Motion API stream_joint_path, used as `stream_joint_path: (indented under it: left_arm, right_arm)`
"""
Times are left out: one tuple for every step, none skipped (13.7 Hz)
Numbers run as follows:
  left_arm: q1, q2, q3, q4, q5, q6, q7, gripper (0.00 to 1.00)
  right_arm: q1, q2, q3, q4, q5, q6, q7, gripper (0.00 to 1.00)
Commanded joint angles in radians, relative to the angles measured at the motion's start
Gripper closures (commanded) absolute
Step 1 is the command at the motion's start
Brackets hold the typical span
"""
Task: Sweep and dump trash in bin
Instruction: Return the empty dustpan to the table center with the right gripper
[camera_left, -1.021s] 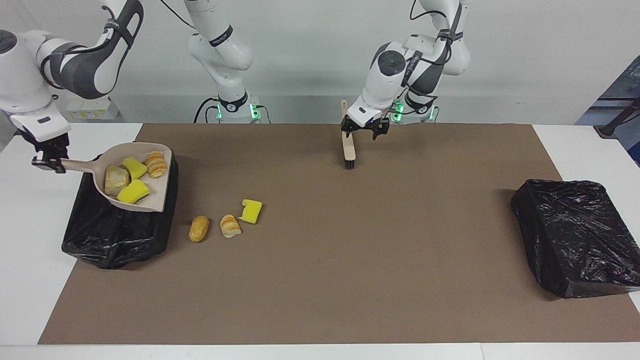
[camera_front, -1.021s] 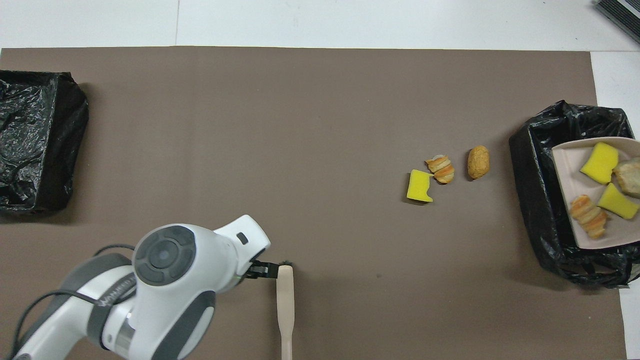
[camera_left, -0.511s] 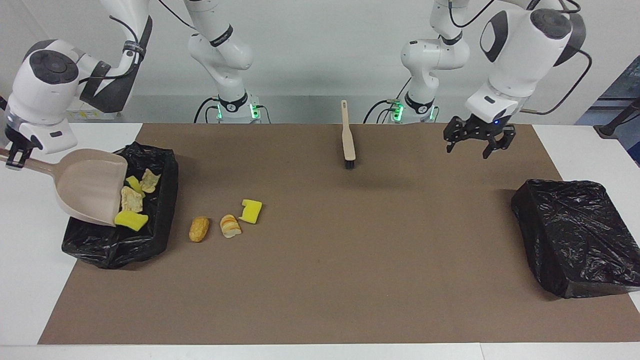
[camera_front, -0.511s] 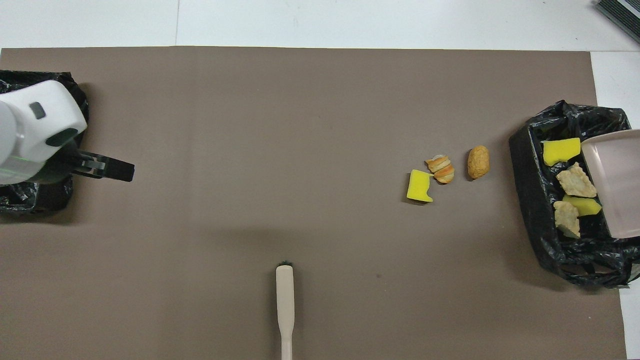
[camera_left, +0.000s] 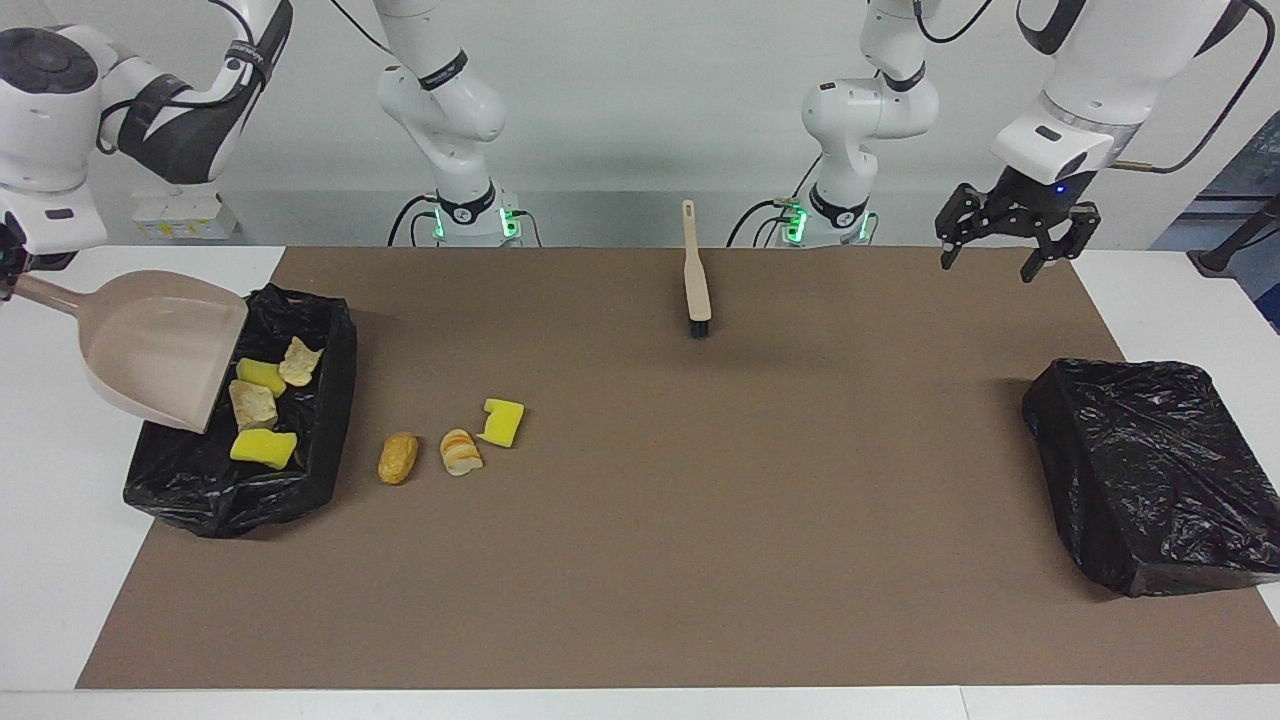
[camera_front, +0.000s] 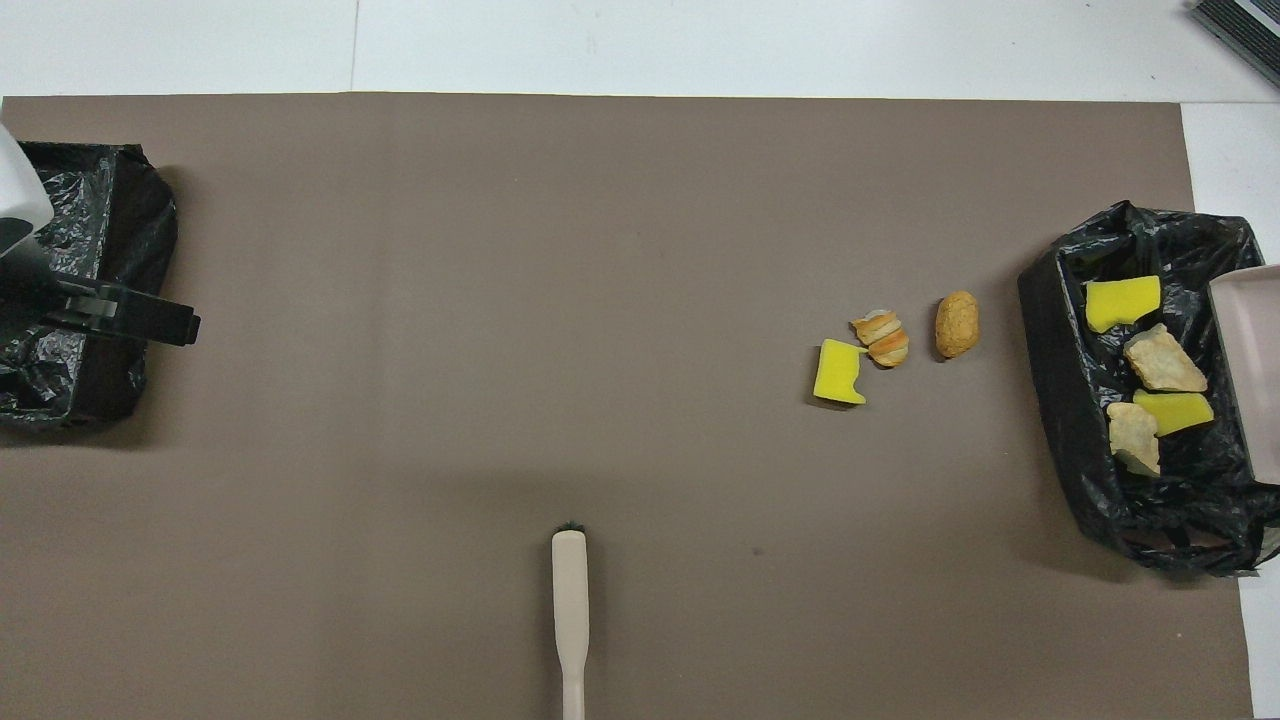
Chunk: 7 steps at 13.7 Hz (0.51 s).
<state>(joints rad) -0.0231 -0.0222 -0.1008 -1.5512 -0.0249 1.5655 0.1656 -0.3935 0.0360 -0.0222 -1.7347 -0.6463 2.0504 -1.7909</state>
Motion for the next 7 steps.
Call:
stream_joint_path:
  left_arm:
    - [0.025, 0.001, 0.006, 0.013, 0.014, -0.054, 0.025, 0.0]
    - [0.025, -0.004, 0.007, 0.01, 0.014, -0.073, 0.019, 0.0]
    - [0.026, -0.008, 0.007, 0.003, 0.016, -0.082, -0.004, 0.0]
    - [0.026, -0.008, 0.007, 0.003, 0.017, -0.082, -0.047, 0.0]
    - [0.026, -0.007, 0.009, 0.005, 0.017, -0.084, -0.099, 0.0]
    - [0.026, -0.008, 0.007, 0.005, 0.019, -0.085, -0.145, 0.0]
    - [0.025, -0.008, 0.009, 0.006, 0.023, -0.093, -0.156, 0.0]
  right_arm:
    - [0.025, 0.002, 0.008, 0.014, 0.136, -0.032, 0.008, 1.0]
    - [0.028, 0.001, 0.008, 0.012, 0.193, -0.053, 0.052, 1.0]
    - [0.047, -0.001, 0.011, 0.012, 0.221, -0.093, 0.092, 1.0]
    - [0.088, -0.001, 0.013, 0.01, 0.238, -0.119, 0.144, 1.0]
    - [0.105, -0.002, 0.015, 0.004, 0.261, -0.136, 0.19, 1.0]
    - [0.131, -0.004, 0.018, -0.002, 0.29, -0.138, 0.221, 1.0]
    - [0.166, -0.008, 0.018, -0.006, 0.321, -0.141, 0.249, 1.0]
